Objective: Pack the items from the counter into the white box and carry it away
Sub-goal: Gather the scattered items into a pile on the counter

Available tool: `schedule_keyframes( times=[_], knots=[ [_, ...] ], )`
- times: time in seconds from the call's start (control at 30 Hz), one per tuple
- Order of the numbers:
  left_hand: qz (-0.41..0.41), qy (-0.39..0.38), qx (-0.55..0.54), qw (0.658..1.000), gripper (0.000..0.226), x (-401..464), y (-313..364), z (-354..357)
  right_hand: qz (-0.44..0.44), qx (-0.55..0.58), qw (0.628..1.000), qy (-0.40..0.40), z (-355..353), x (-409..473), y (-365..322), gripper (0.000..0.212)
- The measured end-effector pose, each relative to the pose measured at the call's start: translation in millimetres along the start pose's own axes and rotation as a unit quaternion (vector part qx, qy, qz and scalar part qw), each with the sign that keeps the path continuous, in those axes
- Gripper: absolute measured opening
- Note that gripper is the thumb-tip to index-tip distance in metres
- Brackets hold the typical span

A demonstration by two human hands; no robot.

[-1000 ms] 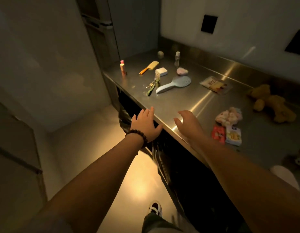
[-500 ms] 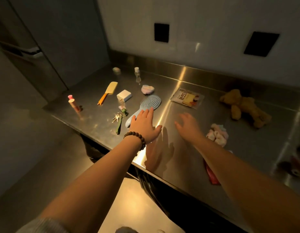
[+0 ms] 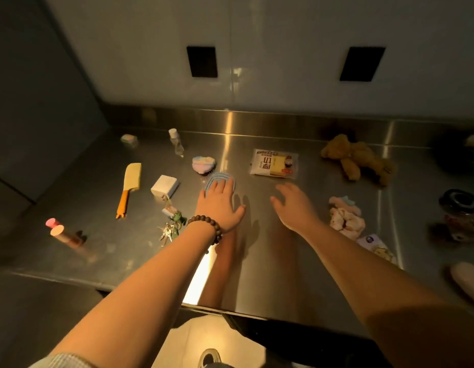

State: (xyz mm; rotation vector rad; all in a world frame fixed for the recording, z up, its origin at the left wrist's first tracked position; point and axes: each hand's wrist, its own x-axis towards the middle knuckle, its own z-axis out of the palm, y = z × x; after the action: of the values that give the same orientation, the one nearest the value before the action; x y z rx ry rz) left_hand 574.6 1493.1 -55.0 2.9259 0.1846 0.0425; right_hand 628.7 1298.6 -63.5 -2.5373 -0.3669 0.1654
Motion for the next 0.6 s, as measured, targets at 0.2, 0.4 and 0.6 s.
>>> schedule_keyframes(
  times=[0.2, 0.4, 0.6],
  knots=[
    [0.048, -0.019, -0.004, 0.999, 0.080, 16.3, -56.9, -11.9, 0.049, -0.001, 0.999, 0.019, 32.8, 1.8, -36.8, 0.049],
    [0.060, -0.016, -0.008, 0.998, 0.080, 18.4, -96.7, -8.4, 0.065, -0.023, 0.997, 0.021, 55.4, 10.3, -62.9, 0.049],
    [0.033, -0.031, -0.004, 0.999, 0.080, 17.7, -126.9, -9.8, 0.020, -0.047, 0.999, 0.009, 75.2, 25.9, -93.7, 0.054]
  ],
)
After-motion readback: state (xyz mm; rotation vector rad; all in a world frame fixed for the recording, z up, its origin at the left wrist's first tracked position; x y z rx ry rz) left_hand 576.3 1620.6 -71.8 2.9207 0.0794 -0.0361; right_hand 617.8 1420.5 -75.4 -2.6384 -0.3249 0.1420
